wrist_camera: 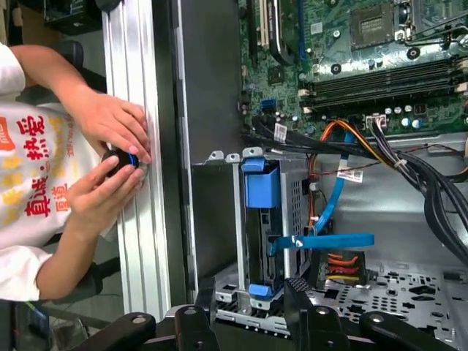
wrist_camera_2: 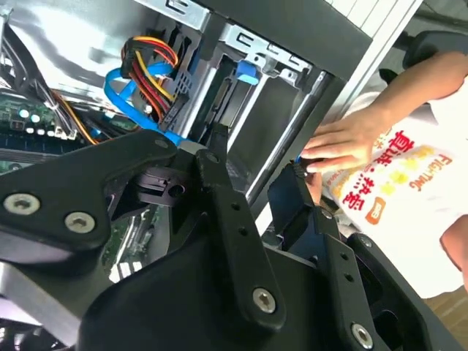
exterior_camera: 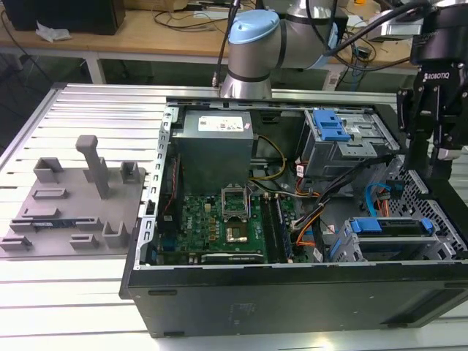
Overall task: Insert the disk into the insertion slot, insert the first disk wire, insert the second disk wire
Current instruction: 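Insert the first disk wire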
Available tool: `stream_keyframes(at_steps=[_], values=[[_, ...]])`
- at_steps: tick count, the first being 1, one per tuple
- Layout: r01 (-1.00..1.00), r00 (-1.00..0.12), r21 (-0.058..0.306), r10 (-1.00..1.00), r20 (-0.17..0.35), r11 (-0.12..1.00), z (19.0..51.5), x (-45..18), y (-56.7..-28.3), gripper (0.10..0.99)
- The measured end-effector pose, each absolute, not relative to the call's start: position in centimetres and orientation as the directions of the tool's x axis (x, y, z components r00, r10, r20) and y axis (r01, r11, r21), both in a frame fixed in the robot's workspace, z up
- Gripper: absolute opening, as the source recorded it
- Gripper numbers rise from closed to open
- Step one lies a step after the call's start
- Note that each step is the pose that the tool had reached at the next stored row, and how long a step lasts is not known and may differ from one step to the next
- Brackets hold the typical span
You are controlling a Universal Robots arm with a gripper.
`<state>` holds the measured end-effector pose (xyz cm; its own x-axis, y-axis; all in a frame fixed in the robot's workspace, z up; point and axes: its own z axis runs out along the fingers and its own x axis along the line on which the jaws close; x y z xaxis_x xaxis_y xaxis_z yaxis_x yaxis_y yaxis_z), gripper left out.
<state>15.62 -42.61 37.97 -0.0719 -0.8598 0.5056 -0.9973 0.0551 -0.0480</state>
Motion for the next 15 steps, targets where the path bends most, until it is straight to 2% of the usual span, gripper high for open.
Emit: stream_keyframes(at_steps=[5,10,15], values=[[-0.996,-0.087,-0.048,-0.858,0.506,0.072,37.5,15.6,-41.6,0.498],[-0.996,-0.087,-0.048,-0.858,0.506,0.072,36.6,15.7,-38.7,0.498],[-0.996,-0.092,-0.049,-0.858,0.506,0.078,35.6,15.7,-38.5,0.498]])
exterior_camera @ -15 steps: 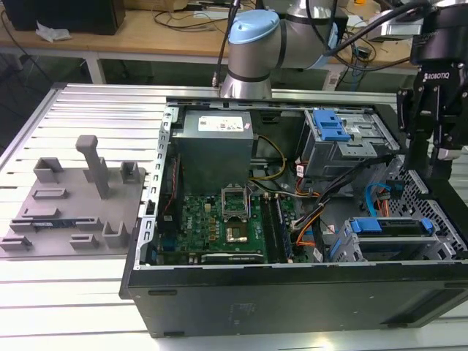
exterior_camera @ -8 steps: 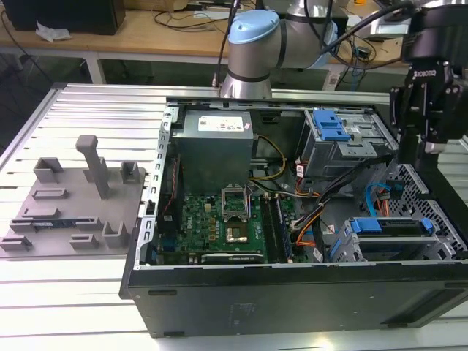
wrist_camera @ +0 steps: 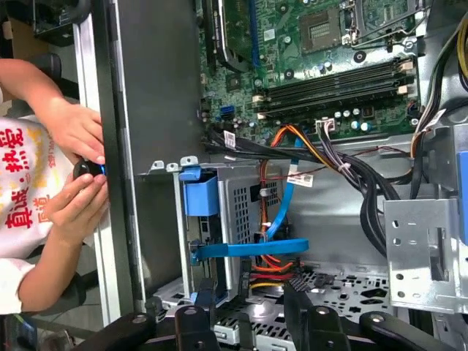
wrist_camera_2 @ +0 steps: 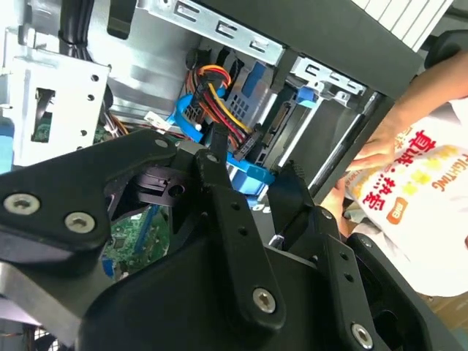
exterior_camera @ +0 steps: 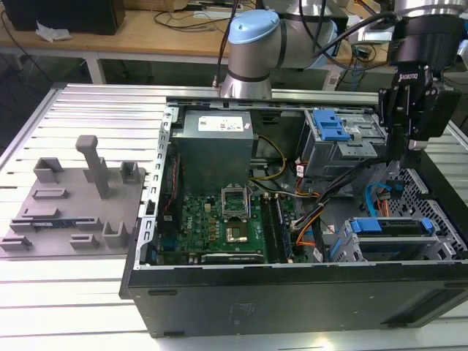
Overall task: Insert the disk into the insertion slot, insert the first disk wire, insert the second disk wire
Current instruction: 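Insert the first disk wire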
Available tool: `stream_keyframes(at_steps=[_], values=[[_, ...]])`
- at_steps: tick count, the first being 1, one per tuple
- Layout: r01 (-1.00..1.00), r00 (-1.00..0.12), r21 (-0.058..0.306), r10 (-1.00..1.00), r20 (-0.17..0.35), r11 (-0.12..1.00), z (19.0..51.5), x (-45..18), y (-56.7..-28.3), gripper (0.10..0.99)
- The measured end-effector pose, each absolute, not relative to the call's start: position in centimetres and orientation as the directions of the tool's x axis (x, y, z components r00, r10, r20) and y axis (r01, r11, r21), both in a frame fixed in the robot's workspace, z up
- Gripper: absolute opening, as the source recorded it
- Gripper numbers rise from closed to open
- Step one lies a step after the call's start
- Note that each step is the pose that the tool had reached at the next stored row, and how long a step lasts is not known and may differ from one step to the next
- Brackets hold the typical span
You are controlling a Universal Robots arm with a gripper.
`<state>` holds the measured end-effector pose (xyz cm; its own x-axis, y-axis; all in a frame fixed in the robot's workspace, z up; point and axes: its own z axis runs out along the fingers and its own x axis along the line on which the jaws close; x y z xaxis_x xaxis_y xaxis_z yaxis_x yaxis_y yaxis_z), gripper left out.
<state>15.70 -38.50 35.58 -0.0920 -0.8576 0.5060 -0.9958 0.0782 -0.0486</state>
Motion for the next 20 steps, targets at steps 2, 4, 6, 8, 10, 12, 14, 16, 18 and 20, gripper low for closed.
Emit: stream_keyframes(at_steps=[2,4,6,8,10,12,14,16,18,20], values=[[-0.995,-0.098,-0.048,-0.857,0.506,0.085,35.5,15.7,-38.6,0.498],[-0.995,-0.103,-0.048,-0.857,0.506,0.091,35.3,15.7,-38.9,0.498],[-0.994,-0.109,-0.049,-0.856,0.506,0.098,35.2,15.8,-39.0,0.498],[-0.994,-0.112,-0.049,-0.855,0.506,0.101,35.1,15.8,-39.0,0.498],[-0.993,-0.114,-0.049,-0.855,0.506,0.104,35.0,15.8,-39.0,0.498],[-0.993,-0.116,-0.049,-0.854,0.507,0.106,35.0,15.8,-39.0,0.498],[-0.993,-0.118,-0.049,-0.854,0.507,0.108,34.9,15.8,-39.0,0.498],[-0.993,-0.118,-0.049,-0.853,0.508,0.108,34.8,15.8,-39.0,0.420],[-0.993,-0.118,-0.049,-0.853,0.509,0.108,34.7,15.8,-39.0,0.345],[-0.993,-0.118,-0.049,-0.853,0.509,0.108,34.5,15.8,-39.1,0.345]])
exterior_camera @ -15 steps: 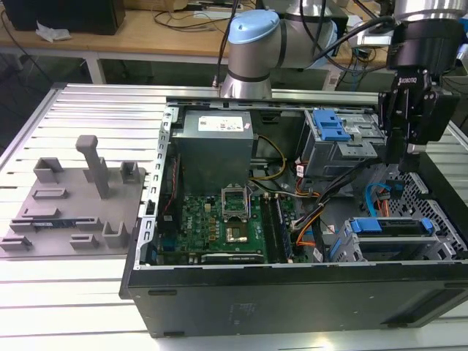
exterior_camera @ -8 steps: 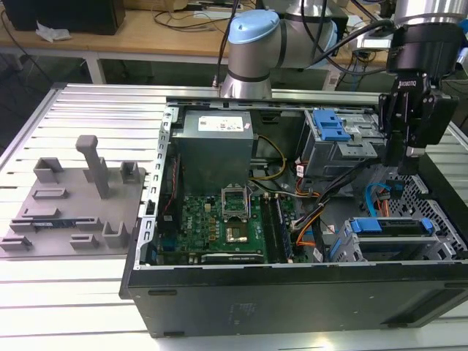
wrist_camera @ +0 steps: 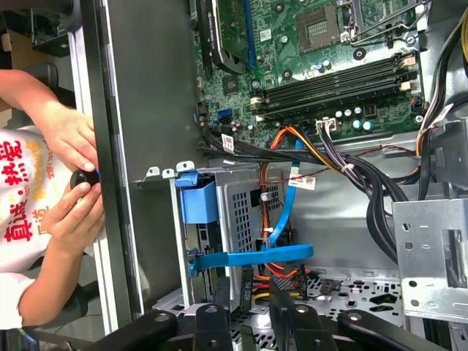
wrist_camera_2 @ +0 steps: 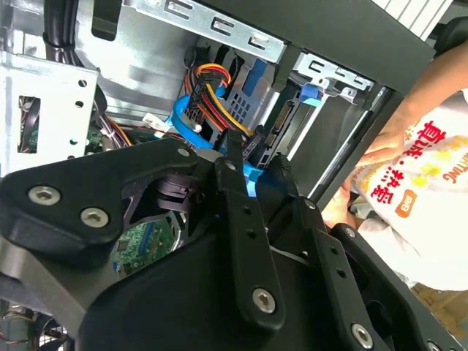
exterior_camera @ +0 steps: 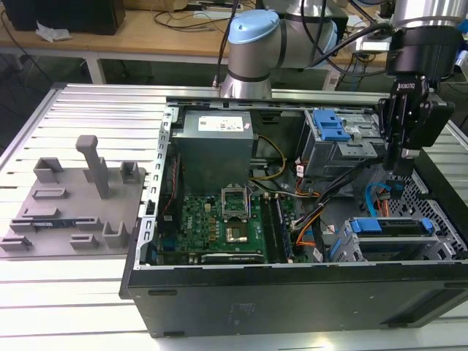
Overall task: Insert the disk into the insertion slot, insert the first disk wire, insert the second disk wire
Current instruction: 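Insert the first disk wire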
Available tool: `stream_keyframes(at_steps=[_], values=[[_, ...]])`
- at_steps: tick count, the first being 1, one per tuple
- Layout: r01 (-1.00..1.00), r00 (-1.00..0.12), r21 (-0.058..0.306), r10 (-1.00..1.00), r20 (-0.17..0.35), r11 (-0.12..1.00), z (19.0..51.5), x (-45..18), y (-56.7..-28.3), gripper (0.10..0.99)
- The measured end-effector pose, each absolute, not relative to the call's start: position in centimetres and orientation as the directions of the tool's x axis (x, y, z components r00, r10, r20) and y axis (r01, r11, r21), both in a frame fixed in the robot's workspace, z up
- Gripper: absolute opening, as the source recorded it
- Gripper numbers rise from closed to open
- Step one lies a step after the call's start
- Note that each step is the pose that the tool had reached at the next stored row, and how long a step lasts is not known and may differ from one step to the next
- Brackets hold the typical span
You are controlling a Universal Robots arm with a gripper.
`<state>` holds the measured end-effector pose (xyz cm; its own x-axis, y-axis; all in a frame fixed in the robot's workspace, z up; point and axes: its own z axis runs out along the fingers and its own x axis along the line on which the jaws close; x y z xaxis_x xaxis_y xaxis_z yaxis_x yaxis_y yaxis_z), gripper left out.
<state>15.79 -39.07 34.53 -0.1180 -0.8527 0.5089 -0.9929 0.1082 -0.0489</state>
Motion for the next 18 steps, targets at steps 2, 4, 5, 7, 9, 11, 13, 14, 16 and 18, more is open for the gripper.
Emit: stream_keyframes(at_steps=[2,4,5,7,9,11,13,14,16,18], values=[[-0.993,-0.118,-0.049,-0.853,0.509,0.108,34.2,15.8,-39.3,0.345],[-0.993,-0.118,-0.049,-0.853,0.509,0.108,34.0,15.8,-39.4,0.345],[-0.993,-0.118,-0.049,-0.853,0.509,0.109,33.9,15.8,-39.4,0.345],[-0.993,-0.118,-0.049,-0.853,0.509,0.109,33.8,15.8,-39.4,0.345],[-0.993,-0.119,-0.050,-0.852,0.510,0.108,33.6,15.8,-39.4,0.345],[-0.993,-0.122,-0.056,-0.851,0.511,0.109,33.4,15.8,-39.4,0.345],[-0.992,-0.127,-0.066,-0.848,0.515,0.108,33.3,15.8,-39.4,0.345],[-0.992,-0.127,-0.067,-0.847,0.515,0.108,33.3,15.8,-39.4,0.345],[-0.992,-0.127,-0.067,-0.848,0.515,0.108,33.3,15.8,-39.4,0.345],[-0.992,-0.127,-0.067,-0.848,0.515,0.108,33.3,15.6,-39.4,0.345]])
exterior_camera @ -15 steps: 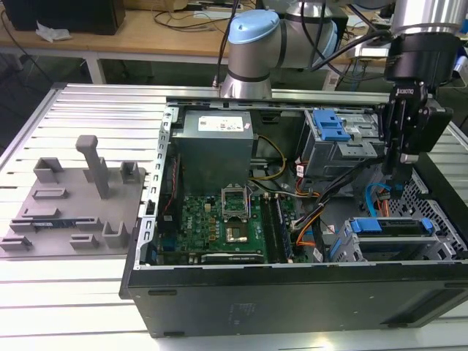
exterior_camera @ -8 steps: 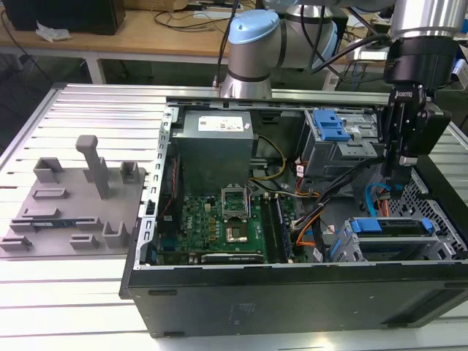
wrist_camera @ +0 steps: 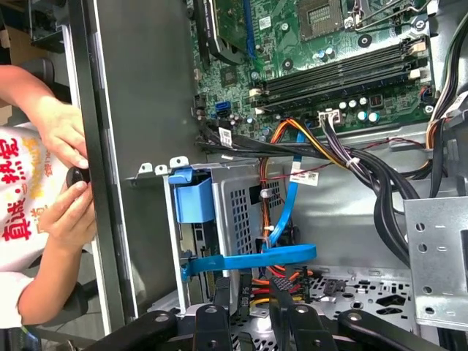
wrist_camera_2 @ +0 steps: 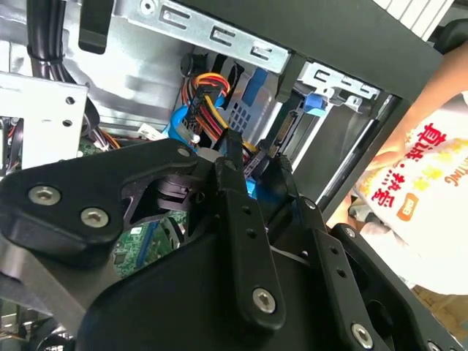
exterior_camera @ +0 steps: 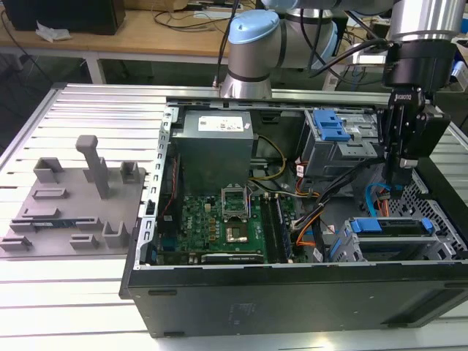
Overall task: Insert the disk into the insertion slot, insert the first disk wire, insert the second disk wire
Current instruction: 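Insert the first disk wire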
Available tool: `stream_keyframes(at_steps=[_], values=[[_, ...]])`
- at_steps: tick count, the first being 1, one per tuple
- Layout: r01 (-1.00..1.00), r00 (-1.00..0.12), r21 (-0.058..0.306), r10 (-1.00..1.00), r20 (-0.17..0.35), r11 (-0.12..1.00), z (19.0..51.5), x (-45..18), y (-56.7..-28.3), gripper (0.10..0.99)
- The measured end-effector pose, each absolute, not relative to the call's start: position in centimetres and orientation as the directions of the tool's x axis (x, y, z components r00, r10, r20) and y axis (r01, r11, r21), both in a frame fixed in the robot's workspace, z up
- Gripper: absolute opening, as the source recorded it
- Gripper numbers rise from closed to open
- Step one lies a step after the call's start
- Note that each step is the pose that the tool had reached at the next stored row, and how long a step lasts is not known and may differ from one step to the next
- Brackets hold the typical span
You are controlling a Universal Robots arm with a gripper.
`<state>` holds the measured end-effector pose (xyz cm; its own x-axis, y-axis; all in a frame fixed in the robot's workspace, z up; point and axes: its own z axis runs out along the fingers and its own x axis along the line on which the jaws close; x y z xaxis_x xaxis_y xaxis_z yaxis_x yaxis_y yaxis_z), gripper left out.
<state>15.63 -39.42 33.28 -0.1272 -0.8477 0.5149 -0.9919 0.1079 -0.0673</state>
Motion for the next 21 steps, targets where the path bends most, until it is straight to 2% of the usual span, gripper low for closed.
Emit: stream_keyframes(at_steps=[5,18,19,21], values=[[-0.991,-0.133,-0.082,-0.842,0.522,0.106,33.19,15.37,-39.19,0.345],[-0.991,-0.130,-0.084,-0.834,0.536,0.101,32.99,15.30,-39.14,0.345],[-0.991,-0.130,-0.084,-0.834,0.537,0.100,32.97,15.30,-39.14,0.329],[-0.991,-0.129,-0.085,-0.833,0.539,0.099,32.94,15.30,-39.14,0.200]])
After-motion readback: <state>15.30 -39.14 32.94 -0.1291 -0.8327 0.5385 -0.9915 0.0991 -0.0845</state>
